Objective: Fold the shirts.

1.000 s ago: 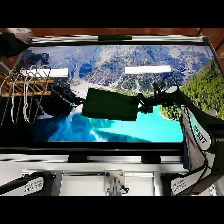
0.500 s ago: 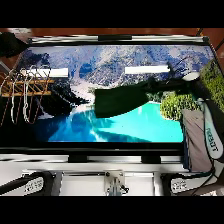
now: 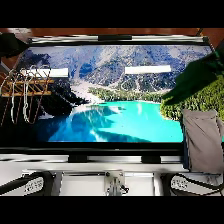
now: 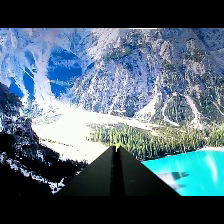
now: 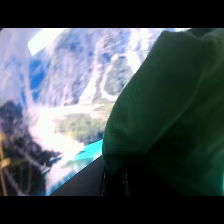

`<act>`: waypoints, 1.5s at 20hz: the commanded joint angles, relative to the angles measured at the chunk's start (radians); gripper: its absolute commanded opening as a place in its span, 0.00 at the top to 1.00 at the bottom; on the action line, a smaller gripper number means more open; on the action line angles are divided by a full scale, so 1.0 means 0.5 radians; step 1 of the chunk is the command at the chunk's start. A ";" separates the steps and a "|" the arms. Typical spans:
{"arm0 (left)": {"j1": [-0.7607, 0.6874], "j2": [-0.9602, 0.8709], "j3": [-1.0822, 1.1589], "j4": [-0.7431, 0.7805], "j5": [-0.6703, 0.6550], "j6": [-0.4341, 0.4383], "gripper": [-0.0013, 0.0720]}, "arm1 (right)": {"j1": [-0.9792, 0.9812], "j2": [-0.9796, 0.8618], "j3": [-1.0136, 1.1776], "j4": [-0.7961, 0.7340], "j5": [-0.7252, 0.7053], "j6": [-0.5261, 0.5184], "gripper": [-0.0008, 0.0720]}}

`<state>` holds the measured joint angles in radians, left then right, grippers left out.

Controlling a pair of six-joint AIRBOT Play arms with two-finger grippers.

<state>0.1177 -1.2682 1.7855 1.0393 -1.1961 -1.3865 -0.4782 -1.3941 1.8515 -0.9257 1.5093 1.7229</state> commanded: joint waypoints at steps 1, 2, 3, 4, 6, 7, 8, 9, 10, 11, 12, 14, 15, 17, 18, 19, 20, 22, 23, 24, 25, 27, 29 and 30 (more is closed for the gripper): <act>0.000 0.002 0.000 0.000 -0.055 0.036 0.93 | -0.259 0.037 0.187 -0.198 0.249 0.089 0.89; 0.000 0.002 0.000 -0.001 -0.077 0.050 0.93 | -0.326 0.037 0.198 -0.221 0.261 0.089 0.89; 0.000 0.002 0.000 -0.001 -0.098 0.064 0.93 | -0.381 0.037 0.197 -0.222 0.265 0.089 0.89; 0.000 0.002 0.000 -0.001 -0.110 0.065 0.93 | -0.429 0.037 0.197 -0.231 0.269 0.089 0.89; 0.000 0.002 0.000 -0.001 -0.111 0.064 0.93 | -0.506 0.037 0.197 -0.236 0.318 0.091 0.89; 0.000 0.002 0.000 -0.001 -0.111 0.064 0.93 | -0.531 0.037 0.197 -0.248 0.376 0.089 0.89; 0.000 0.002 0.000 -0.001 -0.111 0.064 0.93 | -0.552 0.037 0.197 -0.281 0.452 0.090 0.89; 0.000 0.002 0.000 -0.004 -0.111 0.065 0.93 | -0.568 0.037 0.197 -0.343 0.569 0.091 0.89; 0.000 0.002 0.000 -0.011 -0.111 0.065 0.93 | -0.579 0.041 0.197 -0.422 0.707 0.088 0.89; 0.000 0.002 0.000 -0.018 -0.111 0.065 0.93 | -0.593 0.071 0.195 -0.462 0.700 0.116 0.89; 0.000 0.002 0.000 -0.022 -0.111 0.066 0.93 | -0.603 0.118 0.195 -0.501 0.697 0.123 0.89; 0.000 0.008 0.000 -0.023 -0.122 0.101 0.93 | -0.616 0.191 0.195 -0.747 0.701 0.197 0.89; 0.000 0.009 0.000 -0.023 -0.130 0.104 0.93 | -0.630 0.220 0.195 -0.829 0.702 0.198 0.89; 0.000 0.014 0.000 -0.024 -0.148 0.140 0.93 | -0.667 0.254 0.195 -0.912 0.703 0.233 0.89; 0.000 0.016 0.000 -0.024 -0.147 0.140 0.93 | -0.676 0.272 0.181 -0.933 0.703 0.263 0.89; 0.000 0.019 0.000 -0.029 -0.148 0.156 0.93 | -0.684 0.301 0.133 -0.978 0.703 0.266 0.89; 0.000 0.019 0.000 -0.050 -0.148 0.172 0.93 | -0.683 0.336 0.056 -1.025 0.703 0.270 0.89; 0.000 0.019 0.000 -0.117 -0.146 0.202 0.93 | -0.683 0.432 -0.199 -1.102 0.702 0.264 0.89; 0.000 0.019 0.000 -0.166 -0.146 0.233 0.93 | -0.683 0.485 -0.353 -1.133 0.702 0.250 0.89; 0.000 0.019 0.000 -0.199 -0.145 0.244 0.93 | -0.684 0.549 -0.526 -1.184 0.702 0.212 0.89; 0.000 0.019 0.000 -0.220 -0.146 0.244 0.93 | -0.684 0.613 -0.679 -1.276 0.703 0.198 0.89; 0.000 0.020 0.000 -0.233 -0.146 0.244 0.93 | -0.684 0.759 -0.983 -1.528 0.703 0.195 0.89; 0.000 0.020 0.000 -0.234 -0.146 0.243 0.93 | -0.684 0.883 -1.252 -1.615 0.703 0.195 0.89; 0.000 0.024 0.000 -0.266 -0.148 0.244 0.93 | -0.684 0.926 -1.372 -1.634 0.706 0.200 0.89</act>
<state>0.1177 -1.2587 1.7855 0.9348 -1.2686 -1.2701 -0.8192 -1.0084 1.3472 -1.6424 1.7615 1.8248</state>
